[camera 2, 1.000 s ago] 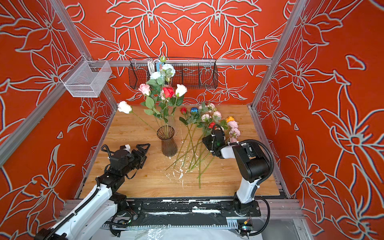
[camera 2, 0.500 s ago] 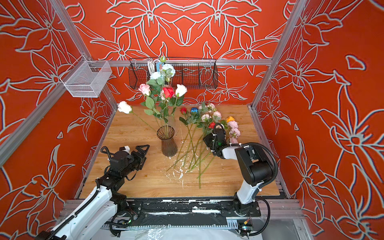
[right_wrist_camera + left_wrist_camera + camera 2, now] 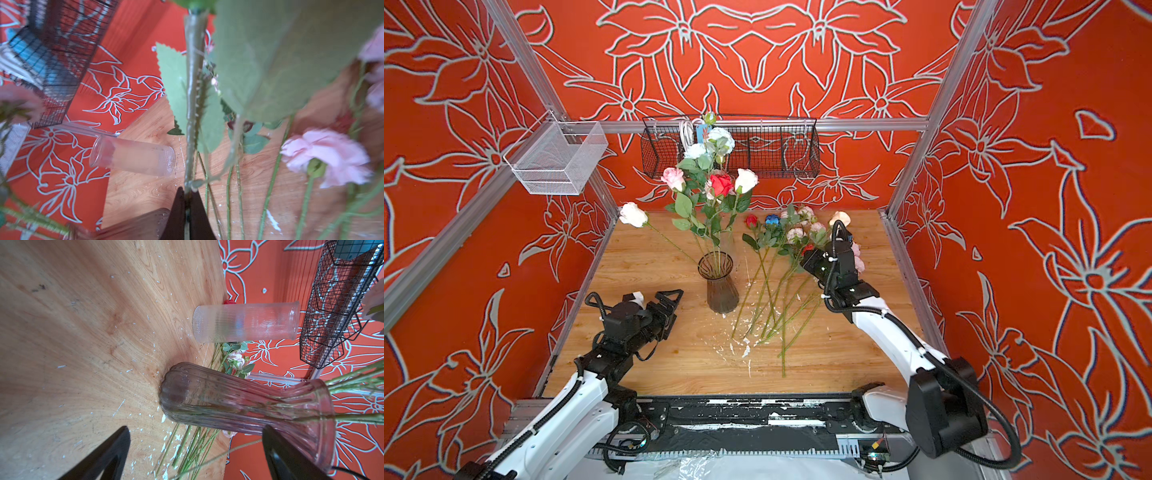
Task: Arrange the flowers into the vase
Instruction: 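Lift the pink rose high out of the pile with the right gripper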
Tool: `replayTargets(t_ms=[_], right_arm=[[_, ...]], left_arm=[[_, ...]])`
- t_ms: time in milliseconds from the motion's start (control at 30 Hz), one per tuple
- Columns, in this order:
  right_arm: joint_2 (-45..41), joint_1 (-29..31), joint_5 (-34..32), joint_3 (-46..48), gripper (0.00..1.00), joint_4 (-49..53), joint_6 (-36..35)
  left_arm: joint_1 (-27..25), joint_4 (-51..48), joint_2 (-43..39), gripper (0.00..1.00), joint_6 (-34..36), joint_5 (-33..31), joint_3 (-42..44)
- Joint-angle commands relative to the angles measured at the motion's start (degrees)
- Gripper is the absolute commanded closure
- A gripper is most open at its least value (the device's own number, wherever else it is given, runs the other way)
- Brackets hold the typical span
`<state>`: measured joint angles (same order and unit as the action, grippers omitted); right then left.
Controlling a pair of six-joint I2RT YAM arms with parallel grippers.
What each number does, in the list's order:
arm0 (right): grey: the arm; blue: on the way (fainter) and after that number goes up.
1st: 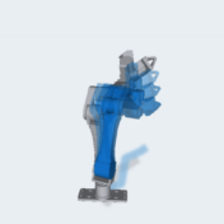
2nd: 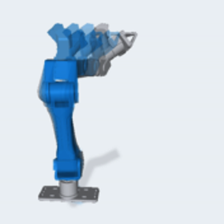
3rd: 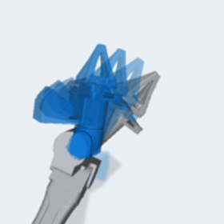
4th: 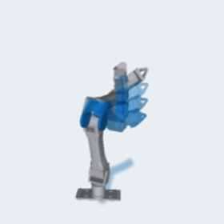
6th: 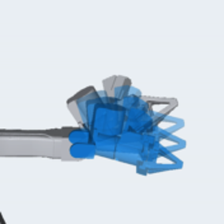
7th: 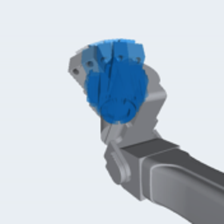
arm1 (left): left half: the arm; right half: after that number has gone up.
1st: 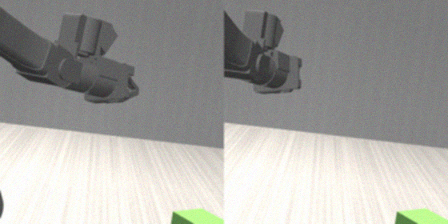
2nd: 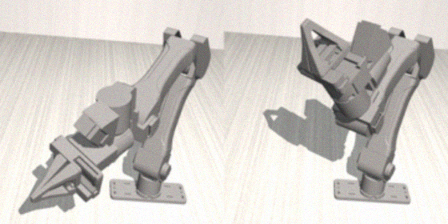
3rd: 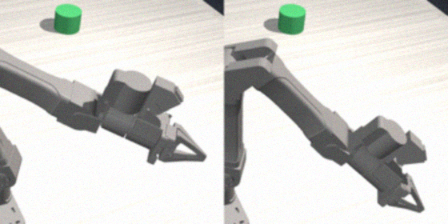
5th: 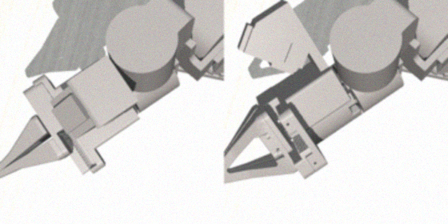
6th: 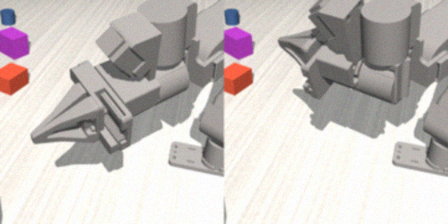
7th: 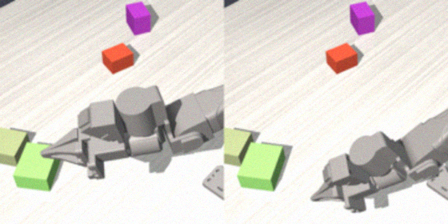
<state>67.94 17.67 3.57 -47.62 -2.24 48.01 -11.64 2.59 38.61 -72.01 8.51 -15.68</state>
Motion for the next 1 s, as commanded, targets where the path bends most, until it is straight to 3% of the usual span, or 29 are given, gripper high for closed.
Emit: replayTargets(t_ms=[0,167,333,633,967], right_arm=[[-5.1,1.2,-2.5,-4.2,0.96,6.6,-7.3],[-10.2,5.3,-3.4,-12.3,0.97,9.1,-13.3],[-8.7,11.5,-4.0,-24.4,0.97,12.1,-22.1],[1.6,18.6,-4.1,-42.7,0.98,8.8,-29.3],[14.6,21.3,-3.9,-58.1,0.99,8.3,-32.0]], left_arm=[[-0.2,0.0,-0.8,0.01,0.7,-1.5,-2.3],[-0.2,-0.4,-1.1,0.02,2.2,-2.3,-4.8],[-0.2,-2.0,-3.5,0.02,4.7,-3.5,-8.3],[-0.2,-7.2,-13.0,0.02,8.8,-8.0,-10.8],[-0.2,-3.0,-11.2,0.02,4.2,-5.5,-6.5]])
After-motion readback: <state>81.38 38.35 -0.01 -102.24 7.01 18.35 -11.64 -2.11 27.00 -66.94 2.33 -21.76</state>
